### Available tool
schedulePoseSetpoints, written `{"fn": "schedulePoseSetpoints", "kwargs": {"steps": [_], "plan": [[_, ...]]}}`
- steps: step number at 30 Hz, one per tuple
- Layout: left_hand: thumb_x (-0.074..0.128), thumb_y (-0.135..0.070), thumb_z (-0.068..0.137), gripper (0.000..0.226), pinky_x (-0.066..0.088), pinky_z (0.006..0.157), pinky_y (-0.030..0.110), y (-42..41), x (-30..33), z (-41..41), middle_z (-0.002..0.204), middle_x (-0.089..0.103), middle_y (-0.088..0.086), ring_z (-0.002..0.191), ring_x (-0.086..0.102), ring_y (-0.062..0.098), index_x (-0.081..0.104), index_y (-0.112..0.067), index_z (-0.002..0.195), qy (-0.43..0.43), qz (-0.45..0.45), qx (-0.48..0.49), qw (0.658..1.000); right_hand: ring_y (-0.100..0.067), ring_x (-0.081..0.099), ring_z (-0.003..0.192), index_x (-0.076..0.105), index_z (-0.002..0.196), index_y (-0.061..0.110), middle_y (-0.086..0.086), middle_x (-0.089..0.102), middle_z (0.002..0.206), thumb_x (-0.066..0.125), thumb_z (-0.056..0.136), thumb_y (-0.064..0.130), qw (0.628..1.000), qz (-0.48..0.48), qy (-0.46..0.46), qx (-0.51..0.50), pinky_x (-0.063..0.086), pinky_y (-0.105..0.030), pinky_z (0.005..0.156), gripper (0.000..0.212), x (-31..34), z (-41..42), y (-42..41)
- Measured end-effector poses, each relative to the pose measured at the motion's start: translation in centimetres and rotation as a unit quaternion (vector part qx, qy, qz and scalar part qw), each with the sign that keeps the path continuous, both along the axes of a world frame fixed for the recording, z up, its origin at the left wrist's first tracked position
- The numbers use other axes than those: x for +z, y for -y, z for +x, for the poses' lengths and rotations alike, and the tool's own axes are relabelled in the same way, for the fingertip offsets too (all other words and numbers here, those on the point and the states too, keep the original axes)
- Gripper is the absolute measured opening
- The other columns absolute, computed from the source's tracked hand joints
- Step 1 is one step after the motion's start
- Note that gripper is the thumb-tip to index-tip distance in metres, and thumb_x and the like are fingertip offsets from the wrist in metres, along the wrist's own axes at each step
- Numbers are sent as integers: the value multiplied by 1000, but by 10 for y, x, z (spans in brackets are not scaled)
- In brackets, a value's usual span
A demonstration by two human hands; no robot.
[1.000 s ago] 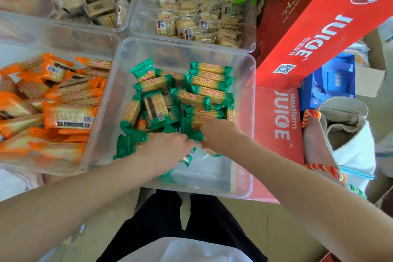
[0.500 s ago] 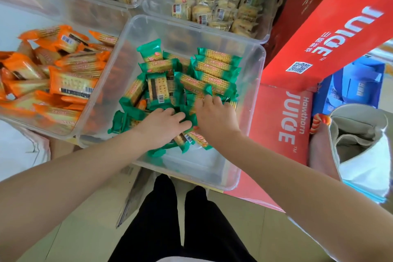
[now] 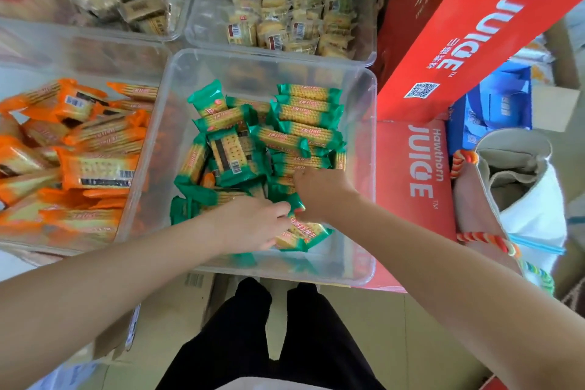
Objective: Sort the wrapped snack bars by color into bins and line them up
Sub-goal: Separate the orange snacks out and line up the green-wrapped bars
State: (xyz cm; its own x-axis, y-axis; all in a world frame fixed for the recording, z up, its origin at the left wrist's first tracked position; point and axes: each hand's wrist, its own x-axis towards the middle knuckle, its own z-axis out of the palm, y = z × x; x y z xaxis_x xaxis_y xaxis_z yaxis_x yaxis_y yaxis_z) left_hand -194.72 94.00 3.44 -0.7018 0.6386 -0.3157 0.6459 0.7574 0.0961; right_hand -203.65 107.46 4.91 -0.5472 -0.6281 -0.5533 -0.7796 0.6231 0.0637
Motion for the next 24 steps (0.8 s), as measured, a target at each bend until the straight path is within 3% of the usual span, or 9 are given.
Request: {"fn": "schedulePoseSetpoints", "kwargs": {"steps": [3,4,8,10,12,16,18,21,24], "plan": [[54,-25,90,30,45,60,31,-11,-4,-6,112,49,7,92,54,21,51,-9,115,30,-42,33,998,-25,61,95,49,116,10,-3,56,107,55,87,44,999,-15,-6,-31,40,-30,61,45,-1,4,3],[50,-24,92,31,46,65,33,-13,-4,-9,116,48,8,99,53,23,49,-8,118,39,-38,47,997,-25,61,96,52,113,10,-4,56,107,54,89,39,999,-18,3,-45,41,-30,62,37,-2,4,3],[82,-26,61,28,46,56,26,-9,-12,-18,82,62,3,69,60,20,64,-12,79,-51,48,-12,997,-26,59,95,57,109,10,-7,58,108,45,94,11,993,-28,63,-95,52,-36,74,19,7,-1,-14],[85,-27,53,33,50,64,30,-9,-17,-20,87,64,6,76,62,23,64,-12,74,-77,44,-3,996,-26,57,94,55,108,8,-8,57,108,41,94,5,987,-66,52,-134,51,-37,76,20,20,3,-25],[88,-30,49,43,53,68,35,-10,-17,-20,95,66,11,85,64,27,66,-10,81,-85,29,-13,996,-26,55,90,53,108,9,-7,54,108,40,94,3,981,-92,29,-168,49,-36,73,20,34,14,-30],[90,-30,45,79,56,58,37,-6,-24,-20,99,64,14,86,64,30,55,-3,111,-51,37,23,998,-23,56,102,51,113,10,-5,54,110,41,91,-1,984,-80,-31,-157,41,-30,68,26,44,34,-31],[87,-30,52,73,55,62,36,-10,-18,-17,101,61,13,88,60,29,55,-1,112,-34,30,49,998,-24,56,103,52,111,10,-4,56,110,43,90,-2,983,-77,-48,-158,38,-29,69,26,42,40,-29],[64,-39,80,57,45,77,30,-10,-16,-18,113,49,8,101,50,25,46,-5,121,-42,14,93,995,-24,54,103,50,115,10,-6,52,114,44,91,1,983,-56,-31,-169,42,-31,70,26,31,54,-24],[69,-41,75,52,46,70,31,-4,-17,-19,103,53,7,91,54,24,53,-7,110,-58,41,146,987,-25,52,106,45,122,8,-8,47,119,43,92,2,979,-57,-29,-193,41,-31,67,31,24,58,-22]]}}
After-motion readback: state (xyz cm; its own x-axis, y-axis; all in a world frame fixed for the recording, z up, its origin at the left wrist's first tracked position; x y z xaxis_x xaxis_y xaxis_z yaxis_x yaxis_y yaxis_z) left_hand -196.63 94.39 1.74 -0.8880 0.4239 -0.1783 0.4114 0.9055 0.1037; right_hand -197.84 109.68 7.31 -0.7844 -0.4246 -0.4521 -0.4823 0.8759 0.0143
